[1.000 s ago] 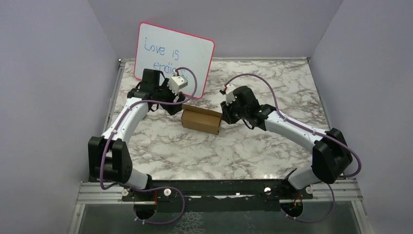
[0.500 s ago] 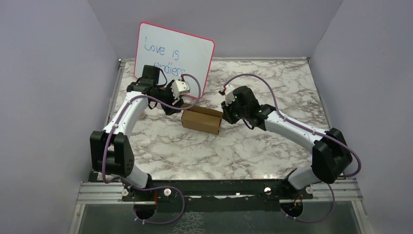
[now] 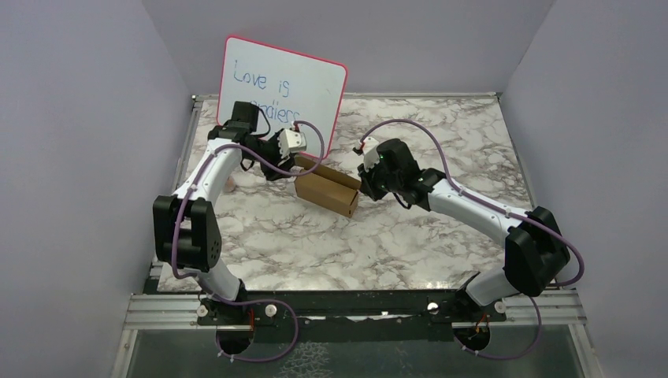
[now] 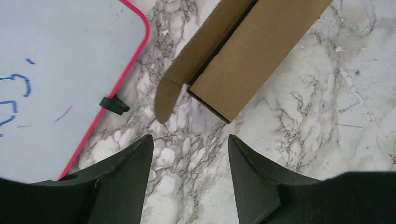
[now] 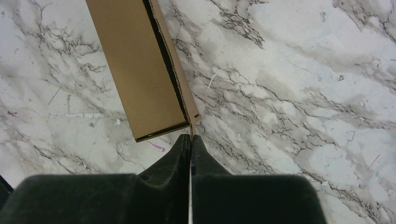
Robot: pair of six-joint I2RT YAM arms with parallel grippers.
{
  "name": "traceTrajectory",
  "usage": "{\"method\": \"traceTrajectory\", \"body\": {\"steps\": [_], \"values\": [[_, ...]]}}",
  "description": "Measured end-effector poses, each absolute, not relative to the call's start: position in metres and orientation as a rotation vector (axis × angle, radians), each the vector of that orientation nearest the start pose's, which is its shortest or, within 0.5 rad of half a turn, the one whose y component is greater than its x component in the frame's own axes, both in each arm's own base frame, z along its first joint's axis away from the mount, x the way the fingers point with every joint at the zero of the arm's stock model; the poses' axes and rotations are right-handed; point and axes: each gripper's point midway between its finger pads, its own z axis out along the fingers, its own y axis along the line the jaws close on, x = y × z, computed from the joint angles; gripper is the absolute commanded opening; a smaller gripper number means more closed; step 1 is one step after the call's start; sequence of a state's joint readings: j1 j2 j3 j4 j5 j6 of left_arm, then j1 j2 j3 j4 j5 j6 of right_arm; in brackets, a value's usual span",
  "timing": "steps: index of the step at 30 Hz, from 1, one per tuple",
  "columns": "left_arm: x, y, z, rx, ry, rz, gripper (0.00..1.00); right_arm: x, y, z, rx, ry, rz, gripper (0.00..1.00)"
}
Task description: Fold the paper box
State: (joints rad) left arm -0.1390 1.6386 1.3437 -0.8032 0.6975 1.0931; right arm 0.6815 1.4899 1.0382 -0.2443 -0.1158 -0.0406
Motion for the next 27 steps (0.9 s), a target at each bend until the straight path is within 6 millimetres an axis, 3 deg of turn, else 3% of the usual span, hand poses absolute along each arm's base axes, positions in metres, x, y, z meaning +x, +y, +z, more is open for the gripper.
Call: {"method": "traceTrajectory", "body": {"steps": [8,20,27], "values": [[0.395,-0.126,0.175,1.521,1.704,-0.453,0.62,0.305,0.273,0.132,-0.898,2.123,0.472,0.09],[0.400,-0.146,0.149,1.551,1.634,-0.626,0.59,0.305,0.273,0.132,-0.911,2.120,0.464,0.13],[0.406,-0.151,0.144,1.555,1.620,-0.674,0.51,0.304,0.272,0.131,-0.915,2.123,0.463,0.13]]}}
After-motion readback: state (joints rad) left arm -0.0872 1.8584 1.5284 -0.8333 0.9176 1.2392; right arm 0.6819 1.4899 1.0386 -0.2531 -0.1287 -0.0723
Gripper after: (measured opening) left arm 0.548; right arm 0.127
